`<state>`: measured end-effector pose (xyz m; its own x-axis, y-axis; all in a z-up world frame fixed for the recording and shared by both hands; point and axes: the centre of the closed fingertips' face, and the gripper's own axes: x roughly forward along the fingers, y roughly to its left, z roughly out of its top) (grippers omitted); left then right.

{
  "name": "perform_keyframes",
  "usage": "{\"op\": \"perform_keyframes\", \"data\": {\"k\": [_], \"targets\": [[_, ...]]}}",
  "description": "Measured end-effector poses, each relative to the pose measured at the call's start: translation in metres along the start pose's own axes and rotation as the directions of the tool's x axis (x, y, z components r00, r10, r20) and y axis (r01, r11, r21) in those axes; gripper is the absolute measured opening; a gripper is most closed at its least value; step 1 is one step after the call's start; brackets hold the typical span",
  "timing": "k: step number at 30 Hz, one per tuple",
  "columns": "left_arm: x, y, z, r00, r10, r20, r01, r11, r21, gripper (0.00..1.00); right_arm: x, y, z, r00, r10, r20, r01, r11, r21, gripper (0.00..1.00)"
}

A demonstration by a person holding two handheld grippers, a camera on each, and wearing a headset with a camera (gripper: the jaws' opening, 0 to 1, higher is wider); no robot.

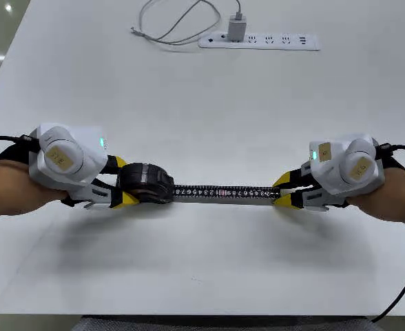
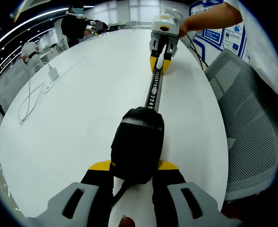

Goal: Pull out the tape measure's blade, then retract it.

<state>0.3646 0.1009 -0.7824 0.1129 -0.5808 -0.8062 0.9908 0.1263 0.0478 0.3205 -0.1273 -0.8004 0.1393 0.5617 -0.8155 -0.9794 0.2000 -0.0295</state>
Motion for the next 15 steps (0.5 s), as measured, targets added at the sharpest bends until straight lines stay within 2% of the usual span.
{"op": "perform_keyframes", "data": {"k": [15], "targets": [[-0.001, -0.001, 0.0, 1.0, 0.002, -0.001, -0.002, 1.0, 0.001, 0.26, -0.01, 0.0, -0.014, 0.9997, -0.003, -0.024, 0.003, 1.0, 0.007, 0.08]]}}
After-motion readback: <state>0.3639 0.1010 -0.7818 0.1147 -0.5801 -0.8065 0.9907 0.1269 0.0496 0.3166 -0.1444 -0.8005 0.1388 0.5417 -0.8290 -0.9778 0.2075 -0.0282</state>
